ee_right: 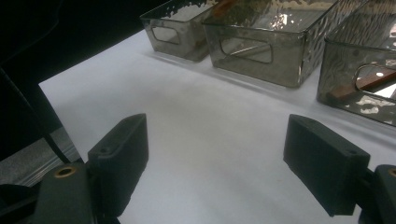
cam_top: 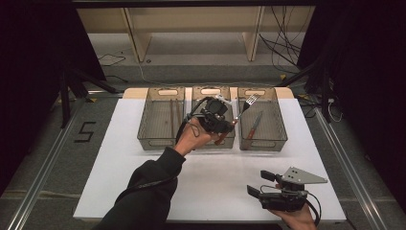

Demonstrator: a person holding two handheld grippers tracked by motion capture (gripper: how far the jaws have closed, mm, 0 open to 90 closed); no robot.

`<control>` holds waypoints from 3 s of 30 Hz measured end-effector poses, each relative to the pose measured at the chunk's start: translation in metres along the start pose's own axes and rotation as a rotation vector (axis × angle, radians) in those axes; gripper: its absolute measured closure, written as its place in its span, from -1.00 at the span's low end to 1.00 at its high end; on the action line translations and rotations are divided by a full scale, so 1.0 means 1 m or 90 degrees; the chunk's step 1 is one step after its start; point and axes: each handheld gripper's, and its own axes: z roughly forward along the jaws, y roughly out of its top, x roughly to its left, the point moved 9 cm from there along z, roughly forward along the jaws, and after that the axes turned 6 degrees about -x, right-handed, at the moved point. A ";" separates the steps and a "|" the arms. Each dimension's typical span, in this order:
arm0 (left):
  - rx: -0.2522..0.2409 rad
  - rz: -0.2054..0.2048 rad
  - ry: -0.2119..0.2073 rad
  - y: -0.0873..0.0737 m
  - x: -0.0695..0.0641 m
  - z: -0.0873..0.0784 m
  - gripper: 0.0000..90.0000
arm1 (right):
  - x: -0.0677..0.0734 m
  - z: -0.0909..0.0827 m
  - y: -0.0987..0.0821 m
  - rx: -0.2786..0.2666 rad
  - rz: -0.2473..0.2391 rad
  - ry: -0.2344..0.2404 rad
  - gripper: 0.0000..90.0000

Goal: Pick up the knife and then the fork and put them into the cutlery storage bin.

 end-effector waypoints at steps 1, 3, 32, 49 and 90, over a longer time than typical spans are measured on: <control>0.001 0.000 -0.002 0.002 0.000 0.002 0.70 | 0.000 0.000 0.000 -0.001 0.000 0.001 -0.51; 0.001 -0.003 0.000 0.005 0.000 0.007 0.70 | 0.001 0.000 0.001 -0.003 -0.002 0.000 -0.52; -0.005 -0.052 -0.012 0.043 -0.002 0.070 0.70 | 0.001 -0.001 0.002 -0.010 -0.003 0.002 -0.54; -0.001 -0.060 -0.012 0.048 -0.006 0.091 0.70 | 0.001 -0.002 0.002 -0.013 -0.003 0.006 -0.53; 0.020 -0.085 0.026 0.039 0.003 0.088 -0.12 | 0.002 -0.003 0.001 -0.010 -0.004 0.004 -0.53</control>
